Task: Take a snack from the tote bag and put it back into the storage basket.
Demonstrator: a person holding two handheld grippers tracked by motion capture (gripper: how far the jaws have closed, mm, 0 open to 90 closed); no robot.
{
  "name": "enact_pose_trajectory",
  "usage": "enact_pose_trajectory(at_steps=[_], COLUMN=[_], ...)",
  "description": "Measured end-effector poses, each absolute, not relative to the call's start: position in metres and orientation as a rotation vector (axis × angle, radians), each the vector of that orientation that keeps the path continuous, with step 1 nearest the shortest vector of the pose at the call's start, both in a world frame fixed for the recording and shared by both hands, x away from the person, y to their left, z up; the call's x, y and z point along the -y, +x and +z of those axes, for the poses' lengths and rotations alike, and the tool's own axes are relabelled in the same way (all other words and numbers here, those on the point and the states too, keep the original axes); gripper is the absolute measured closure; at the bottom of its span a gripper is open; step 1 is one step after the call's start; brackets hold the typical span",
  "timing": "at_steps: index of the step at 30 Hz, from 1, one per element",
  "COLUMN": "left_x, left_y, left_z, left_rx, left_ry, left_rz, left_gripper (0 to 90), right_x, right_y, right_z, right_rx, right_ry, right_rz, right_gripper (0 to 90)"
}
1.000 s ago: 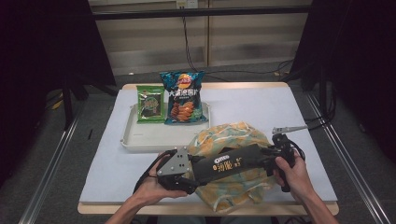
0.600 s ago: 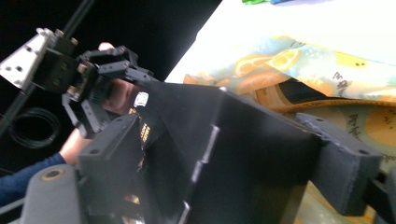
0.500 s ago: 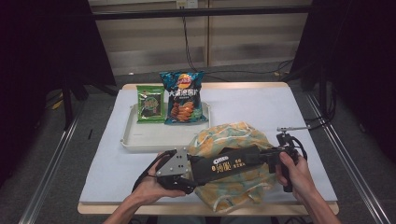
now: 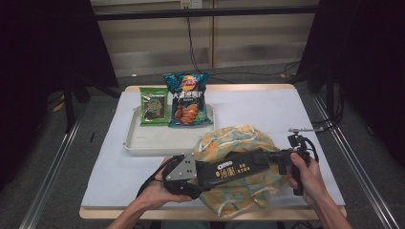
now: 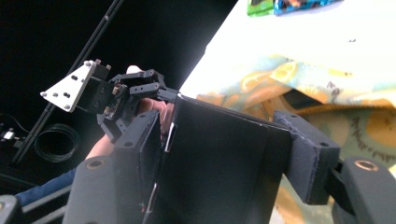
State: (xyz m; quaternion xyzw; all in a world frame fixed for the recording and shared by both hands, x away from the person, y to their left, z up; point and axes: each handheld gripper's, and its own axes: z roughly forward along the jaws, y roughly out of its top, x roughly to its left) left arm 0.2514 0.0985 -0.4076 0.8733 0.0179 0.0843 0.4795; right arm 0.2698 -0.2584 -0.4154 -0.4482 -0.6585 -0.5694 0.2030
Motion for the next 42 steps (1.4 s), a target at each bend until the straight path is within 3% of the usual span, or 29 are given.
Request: enact_pose_trajectory(at_steps=[6,13,24,42], left_x=[-0.100,-0.098,-0.099,-0.104], left_y=[0.252,0.253,0.255,0.269], left_z=[-0.407,-0.407,-0.409,-0.413], left_rx=[-0.034,-0.036,-0.072,-0.221], left_ry=[2.137,2.128,2.109,2.031], left_rz=[0.196,0.214,0.196,0.033], left_gripper=[38.1,38.1,37.1,20.0], right_x=[0.252,0.235,0.238,0.237], right_y=[0.271,0.271,0.272,0.263], right_z=[-0.419,-0.425,-0.423,-0.409], right_rx=[1.877,1.880,1.786,1.876], right_ry=[-1.259,-1.200,-1.202,-1.170], right_rz=[-1.495,-1.399,-1.483,-1.600], right_gripper=[27.8,27.4,37.1,43.3])
